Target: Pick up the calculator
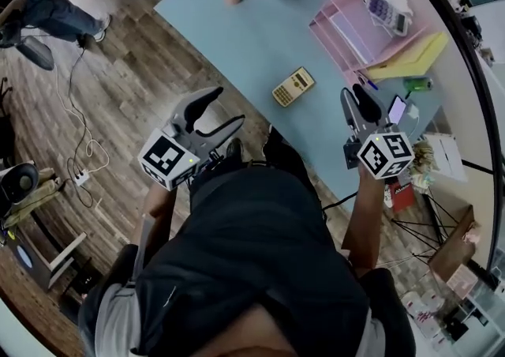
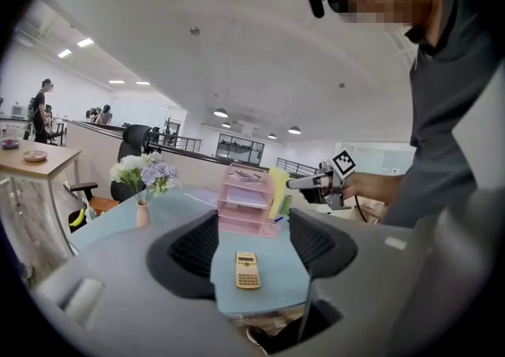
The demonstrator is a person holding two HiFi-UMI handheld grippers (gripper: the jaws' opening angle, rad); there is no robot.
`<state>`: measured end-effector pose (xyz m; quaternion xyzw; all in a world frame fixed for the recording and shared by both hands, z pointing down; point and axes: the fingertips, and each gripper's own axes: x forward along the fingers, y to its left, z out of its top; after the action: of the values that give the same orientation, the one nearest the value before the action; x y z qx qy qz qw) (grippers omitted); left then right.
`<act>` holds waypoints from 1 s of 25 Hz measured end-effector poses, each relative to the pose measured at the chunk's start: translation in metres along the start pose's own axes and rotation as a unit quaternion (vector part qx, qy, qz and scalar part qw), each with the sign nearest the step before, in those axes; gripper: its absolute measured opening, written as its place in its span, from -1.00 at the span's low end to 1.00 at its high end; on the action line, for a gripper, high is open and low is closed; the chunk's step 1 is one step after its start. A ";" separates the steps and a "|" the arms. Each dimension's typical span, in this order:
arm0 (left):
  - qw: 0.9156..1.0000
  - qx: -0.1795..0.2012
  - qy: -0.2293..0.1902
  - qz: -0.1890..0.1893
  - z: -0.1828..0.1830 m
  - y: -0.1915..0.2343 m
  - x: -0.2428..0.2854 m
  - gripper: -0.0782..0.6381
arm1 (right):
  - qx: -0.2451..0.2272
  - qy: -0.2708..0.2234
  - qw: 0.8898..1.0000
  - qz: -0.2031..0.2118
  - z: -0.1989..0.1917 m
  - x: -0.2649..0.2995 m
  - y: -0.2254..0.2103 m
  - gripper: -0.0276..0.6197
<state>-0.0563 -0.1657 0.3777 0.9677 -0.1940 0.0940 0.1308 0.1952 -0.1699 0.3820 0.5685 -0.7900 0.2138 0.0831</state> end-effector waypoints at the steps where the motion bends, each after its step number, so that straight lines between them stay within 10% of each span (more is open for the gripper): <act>1: 1.000 -0.005 0.001 0.004 0.000 0.002 0.001 0.07 | 0.003 0.009 1.000 0.005 -0.006 0.008 -0.004 -0.55; 25: 0.990 -0.087 0.086 0.072 -0.077 0.002 0.015 0.07 | -0.028 0.256 0.965 0.037 -0.233 0.141 -0.075 -0.52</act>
<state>-0.0533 -0.1508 0.4549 0.9245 -0.2583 0.1688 0.2238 0.1911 -0.2105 0.6617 0.4628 -0.7683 0.3329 0.2910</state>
